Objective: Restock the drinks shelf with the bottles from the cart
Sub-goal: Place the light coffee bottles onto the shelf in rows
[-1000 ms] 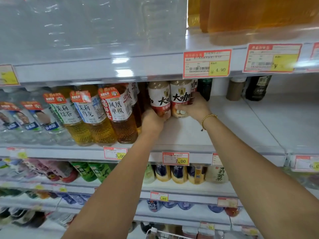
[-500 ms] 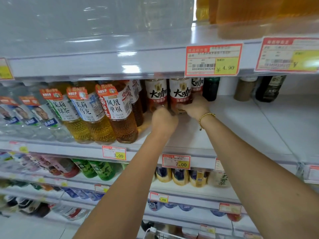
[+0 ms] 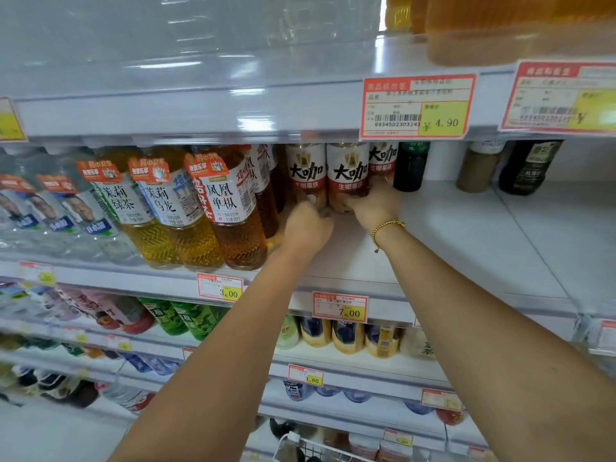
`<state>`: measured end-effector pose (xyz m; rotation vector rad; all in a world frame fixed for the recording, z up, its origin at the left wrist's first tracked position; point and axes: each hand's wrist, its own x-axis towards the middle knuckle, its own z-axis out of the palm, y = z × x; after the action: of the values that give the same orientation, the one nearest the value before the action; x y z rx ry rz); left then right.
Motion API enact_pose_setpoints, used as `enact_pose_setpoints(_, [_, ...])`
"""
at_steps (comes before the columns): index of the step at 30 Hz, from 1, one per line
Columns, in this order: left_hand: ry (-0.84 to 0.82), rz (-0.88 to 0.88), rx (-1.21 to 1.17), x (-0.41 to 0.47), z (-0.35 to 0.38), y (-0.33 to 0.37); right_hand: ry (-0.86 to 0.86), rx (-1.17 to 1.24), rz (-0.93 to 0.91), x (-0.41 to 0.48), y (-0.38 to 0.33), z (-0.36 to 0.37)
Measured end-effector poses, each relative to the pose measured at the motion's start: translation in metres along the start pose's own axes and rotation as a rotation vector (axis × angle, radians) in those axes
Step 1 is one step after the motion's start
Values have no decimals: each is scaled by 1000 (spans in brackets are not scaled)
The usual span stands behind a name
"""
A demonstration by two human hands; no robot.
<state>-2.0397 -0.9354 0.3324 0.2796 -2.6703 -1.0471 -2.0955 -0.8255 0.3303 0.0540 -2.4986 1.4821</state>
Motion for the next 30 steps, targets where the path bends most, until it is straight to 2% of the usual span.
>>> enact_pose_setpoints(17, [-50,18,62,-1,-11,-12,32,-86,64,-4,-15,18])
enact_pose_setpoints(21, [-45,88,36,-15,-24,-10,-79,-76,41,-15,-20,5])
enact_pose_setpoints(26, [245,348,-178,-98,-42,-19,-22,-182,-229,-95,-30,-40])
enact_pose_setpoints(28, [209,390,-202,-141,-38,-39,-58,-171,-284,-144,-22,-54])
enact_pose_setpoints(30, [94,370,-221,-177,-24,-70,-147,-195,-278,-187,1,-59])
